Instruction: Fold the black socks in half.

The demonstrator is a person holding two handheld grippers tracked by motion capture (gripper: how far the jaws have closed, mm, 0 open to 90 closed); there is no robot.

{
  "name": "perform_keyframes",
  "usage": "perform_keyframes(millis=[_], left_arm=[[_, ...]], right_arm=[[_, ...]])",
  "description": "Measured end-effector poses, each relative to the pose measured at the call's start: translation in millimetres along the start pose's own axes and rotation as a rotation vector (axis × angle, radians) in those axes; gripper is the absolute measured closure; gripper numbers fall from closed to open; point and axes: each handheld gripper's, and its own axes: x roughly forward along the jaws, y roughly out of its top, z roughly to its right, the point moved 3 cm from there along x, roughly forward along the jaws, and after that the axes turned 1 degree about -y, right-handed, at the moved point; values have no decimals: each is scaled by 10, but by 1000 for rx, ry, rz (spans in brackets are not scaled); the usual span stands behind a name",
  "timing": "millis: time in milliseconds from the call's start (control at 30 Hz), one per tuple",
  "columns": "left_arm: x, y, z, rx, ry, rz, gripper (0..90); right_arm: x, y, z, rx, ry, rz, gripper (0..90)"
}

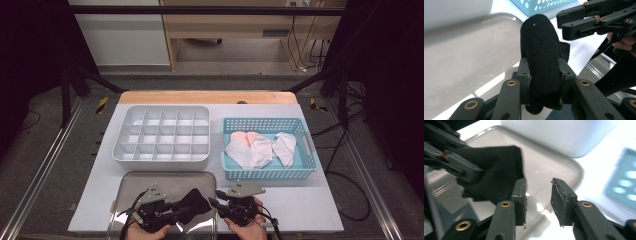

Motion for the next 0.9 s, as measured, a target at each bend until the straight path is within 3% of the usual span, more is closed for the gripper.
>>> perform_keyframes(millis=[200, 567, 900], left_arm=[[-85, 101, -58, 22, 30, 36, 677], [-225, 331, -247, 3, 85, 92, 675], [-333, 509, -343, -5, 120, 124, 674]], right_arm=[[-109, -35, 151, 9, -66, 16, 569], [-393, -144, 495, 58, -190, 31, 491], [-570, -278, 740, 119, -249, 35, 438]])
